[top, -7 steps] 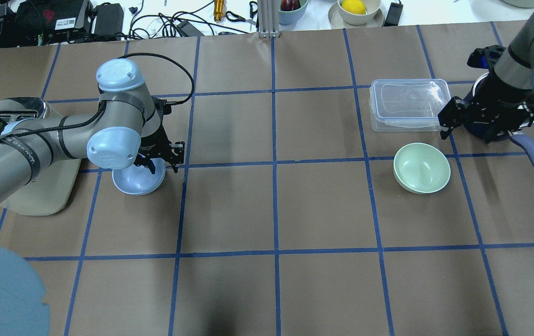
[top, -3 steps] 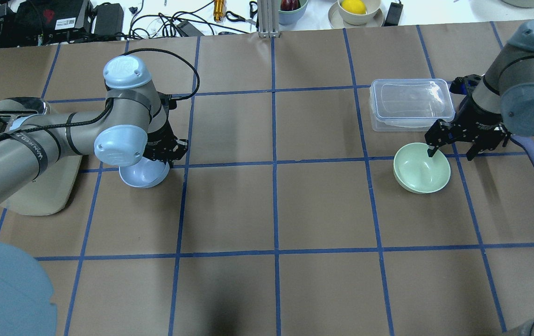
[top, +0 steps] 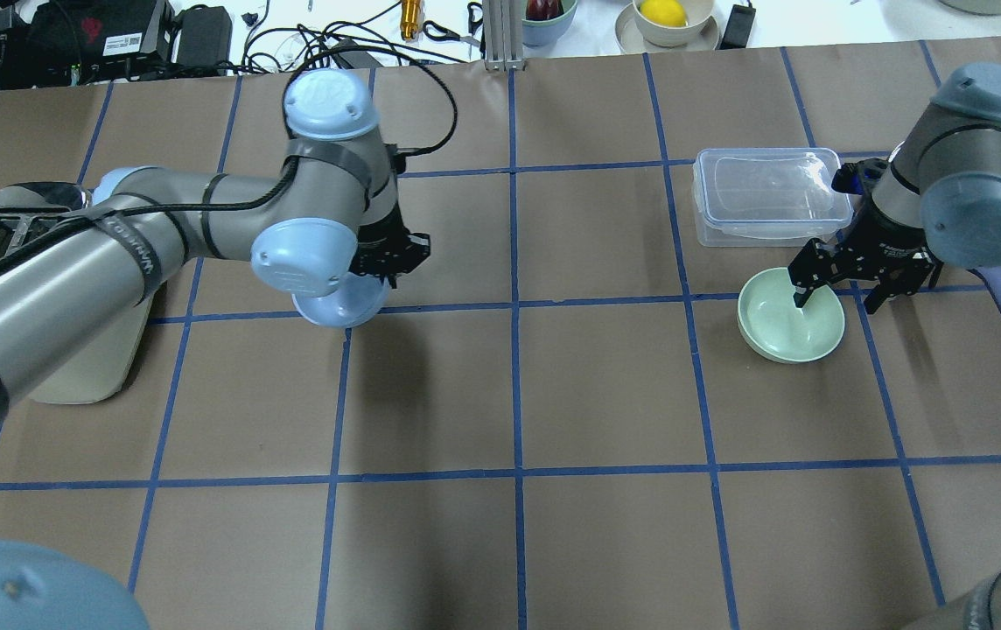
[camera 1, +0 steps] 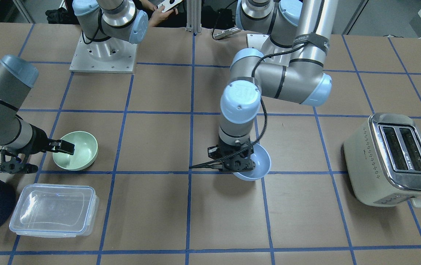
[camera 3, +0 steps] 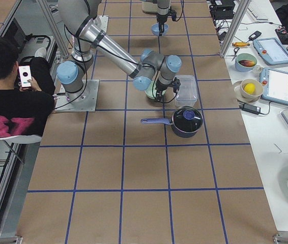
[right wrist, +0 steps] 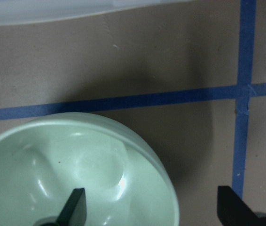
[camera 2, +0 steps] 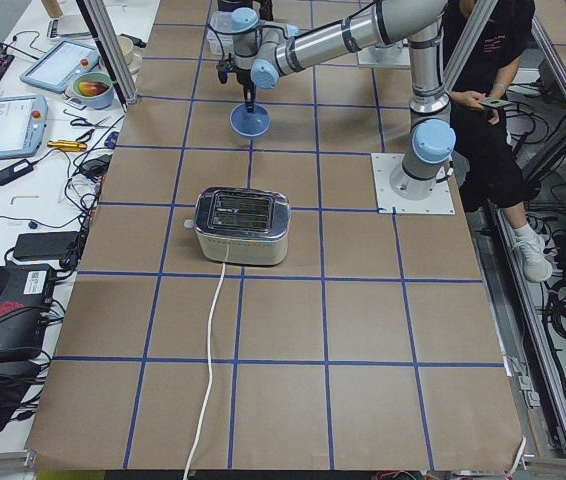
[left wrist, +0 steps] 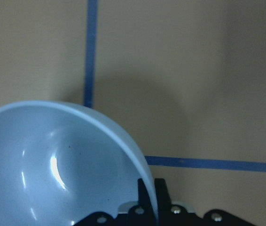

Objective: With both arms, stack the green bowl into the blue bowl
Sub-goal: 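Slide blue bowl toward table center with left gripper while right lifts green bowl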

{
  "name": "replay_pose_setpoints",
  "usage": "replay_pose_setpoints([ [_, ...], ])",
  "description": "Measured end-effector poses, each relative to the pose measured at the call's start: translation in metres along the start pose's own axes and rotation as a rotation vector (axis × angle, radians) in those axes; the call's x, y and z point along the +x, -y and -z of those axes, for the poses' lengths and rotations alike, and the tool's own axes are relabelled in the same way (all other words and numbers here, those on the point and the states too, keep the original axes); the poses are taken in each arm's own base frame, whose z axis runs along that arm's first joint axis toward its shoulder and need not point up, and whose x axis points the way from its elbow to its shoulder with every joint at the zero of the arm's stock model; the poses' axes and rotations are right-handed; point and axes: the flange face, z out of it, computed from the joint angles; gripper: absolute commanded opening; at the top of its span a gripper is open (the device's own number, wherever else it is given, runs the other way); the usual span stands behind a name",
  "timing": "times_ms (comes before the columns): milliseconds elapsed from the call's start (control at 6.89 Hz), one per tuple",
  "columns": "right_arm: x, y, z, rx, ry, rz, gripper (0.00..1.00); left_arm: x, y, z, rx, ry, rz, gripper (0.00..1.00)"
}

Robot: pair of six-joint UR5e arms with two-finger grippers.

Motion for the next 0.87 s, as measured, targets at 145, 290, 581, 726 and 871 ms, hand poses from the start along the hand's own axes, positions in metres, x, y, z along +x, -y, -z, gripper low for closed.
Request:
replay_pose_setpoints([
  [145,0.0,-0.002,-0.007,0.01,-0.005,0.017,0.0,0.039,-0.019,0.001,0.007,-0.011,0.018,0.0],
  [290,0.0,-0.004,-0.011,0.013,-0.007,0.038,0.0,0.064,-0.033,-0.007,0.003,-0.01,0.025,0.0],
  [581,0.001,-0.005,-0.011,0.011,-0.008,0.068,0.0,0.088,-0.032,-0.026,0.022,-0.023,0.048,0.07],
  [726,0.001,-0.005,-0.007,0.017,-0.01,0.075,0.0,0.097,-0.026,-0.034,0.028,-0.029,0.057,0.23],
  [871,0.001,-0.006,0.0,0.018,-0.009,0.078,0.0,0.106,-0.025,-0.035,0.036,-0.036,0.058,0.66],
])
